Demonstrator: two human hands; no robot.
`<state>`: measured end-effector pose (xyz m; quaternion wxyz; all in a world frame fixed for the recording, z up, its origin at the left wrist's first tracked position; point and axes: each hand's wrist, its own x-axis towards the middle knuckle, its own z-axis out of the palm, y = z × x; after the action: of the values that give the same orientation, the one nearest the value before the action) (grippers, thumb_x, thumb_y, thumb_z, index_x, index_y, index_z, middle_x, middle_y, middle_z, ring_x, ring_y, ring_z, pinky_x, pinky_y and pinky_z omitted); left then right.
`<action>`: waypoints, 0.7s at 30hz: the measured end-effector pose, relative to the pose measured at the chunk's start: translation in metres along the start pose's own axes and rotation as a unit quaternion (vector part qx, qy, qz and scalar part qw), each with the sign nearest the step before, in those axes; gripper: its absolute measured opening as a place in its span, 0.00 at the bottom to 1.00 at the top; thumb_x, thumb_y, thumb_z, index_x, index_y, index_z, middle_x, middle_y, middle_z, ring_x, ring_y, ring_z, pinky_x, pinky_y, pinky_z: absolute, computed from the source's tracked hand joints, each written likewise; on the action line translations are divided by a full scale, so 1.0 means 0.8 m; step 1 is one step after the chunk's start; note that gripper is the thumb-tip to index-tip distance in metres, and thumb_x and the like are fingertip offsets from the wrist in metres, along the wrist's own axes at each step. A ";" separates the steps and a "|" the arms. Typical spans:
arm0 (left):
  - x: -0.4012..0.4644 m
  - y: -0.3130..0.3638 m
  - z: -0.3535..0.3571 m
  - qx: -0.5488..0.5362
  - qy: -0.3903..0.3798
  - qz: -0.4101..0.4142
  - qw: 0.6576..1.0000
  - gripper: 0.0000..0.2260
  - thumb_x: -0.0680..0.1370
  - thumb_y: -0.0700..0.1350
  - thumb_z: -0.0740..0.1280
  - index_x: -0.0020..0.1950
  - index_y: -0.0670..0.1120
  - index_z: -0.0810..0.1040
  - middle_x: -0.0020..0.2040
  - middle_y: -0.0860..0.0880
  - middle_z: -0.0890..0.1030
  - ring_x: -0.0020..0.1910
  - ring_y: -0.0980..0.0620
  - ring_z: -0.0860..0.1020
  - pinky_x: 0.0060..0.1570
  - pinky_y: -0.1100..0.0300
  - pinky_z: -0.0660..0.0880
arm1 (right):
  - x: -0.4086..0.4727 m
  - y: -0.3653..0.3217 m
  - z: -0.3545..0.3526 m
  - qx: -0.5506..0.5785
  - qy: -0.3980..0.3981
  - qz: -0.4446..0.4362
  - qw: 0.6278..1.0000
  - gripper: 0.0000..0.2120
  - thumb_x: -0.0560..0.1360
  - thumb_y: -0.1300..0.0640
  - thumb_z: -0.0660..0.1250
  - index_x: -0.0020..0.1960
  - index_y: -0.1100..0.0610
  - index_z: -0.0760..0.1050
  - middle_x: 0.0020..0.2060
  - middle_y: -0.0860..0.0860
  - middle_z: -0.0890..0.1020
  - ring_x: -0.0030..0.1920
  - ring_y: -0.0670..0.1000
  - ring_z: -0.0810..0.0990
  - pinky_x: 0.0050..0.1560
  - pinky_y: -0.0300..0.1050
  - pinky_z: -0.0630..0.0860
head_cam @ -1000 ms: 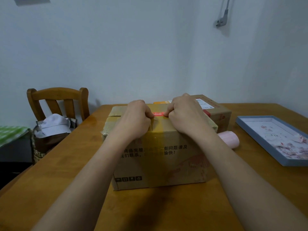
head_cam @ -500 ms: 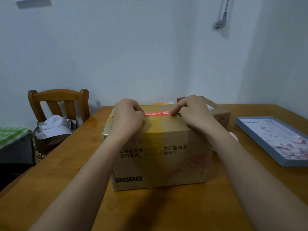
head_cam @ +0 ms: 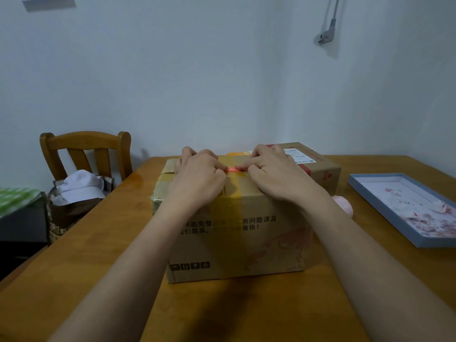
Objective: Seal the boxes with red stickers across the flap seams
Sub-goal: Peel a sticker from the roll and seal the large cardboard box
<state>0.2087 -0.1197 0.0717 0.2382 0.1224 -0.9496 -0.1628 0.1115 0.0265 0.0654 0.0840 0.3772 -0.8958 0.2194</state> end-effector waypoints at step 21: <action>-0.002 -0.004 0.007 -0.024 0.099 -0.072 0.992 0.13 0.63 0.40 0.56 0.33 0.39 0.80 0.37 0.38 0.82 0.29 0.42 0.78 0.25 0.53 0.74 | 0.005 0.006 0.004 0.020 0.124 0.023 0.992 0.20 0.70 0.59 0.52 0.44 0.61 0.83 0.41 0.55 0.81 0.47 0.53 0.76 0.47 0.51 0.77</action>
<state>0.2077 -0.1208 0.0650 0.3213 0.2004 -0.9060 -0.1890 0.1052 0.0250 0.0622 0.1815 0.3280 -0.8825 0.2840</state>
